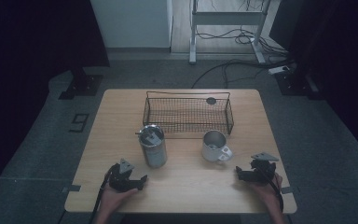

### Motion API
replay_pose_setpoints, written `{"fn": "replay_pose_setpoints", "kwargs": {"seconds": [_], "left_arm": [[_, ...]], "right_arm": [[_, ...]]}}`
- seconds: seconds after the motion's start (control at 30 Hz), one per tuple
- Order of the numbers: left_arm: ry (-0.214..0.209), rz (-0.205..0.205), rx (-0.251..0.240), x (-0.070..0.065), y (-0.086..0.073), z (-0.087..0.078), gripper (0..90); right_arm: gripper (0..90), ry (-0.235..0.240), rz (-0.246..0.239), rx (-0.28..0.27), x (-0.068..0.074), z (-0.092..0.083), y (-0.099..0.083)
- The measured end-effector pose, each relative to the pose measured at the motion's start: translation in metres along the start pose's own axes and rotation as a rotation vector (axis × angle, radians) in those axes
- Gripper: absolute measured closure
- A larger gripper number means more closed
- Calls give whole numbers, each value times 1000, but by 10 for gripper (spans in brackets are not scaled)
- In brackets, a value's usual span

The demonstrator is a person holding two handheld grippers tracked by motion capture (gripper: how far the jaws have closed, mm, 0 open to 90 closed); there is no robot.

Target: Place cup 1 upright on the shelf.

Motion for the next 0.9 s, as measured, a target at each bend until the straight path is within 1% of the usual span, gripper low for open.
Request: {"fn": "replay_pose_setpoints", "kwargs": {"seconds": [0.27,0.63,0.83,0.9], "left_arm": [[1,-1,1,0,0,0,136],[12,-14,-3,-1,0,0,149],[0,-13,-5,0,-1,-1,149],[1,-21,-6,1,-2,-2,149]], "right_arm": [[7,-13,17,-6,-1,0,0],[8,-18,19,-5,-1,0,0],[11,-21,25,-7,-1,0,0],[12,-21,26,-7,-1,0,0]]}}
Point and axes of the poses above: each handheld gripper's, and its own axes: z roughly forward along the jaws, y roughly out of its top, x roughly to its left, the point moved 1 cm from there along z, roughly forward along the jaws, and after that the axes turned 4 degrees about x, right-handed, at the moved point
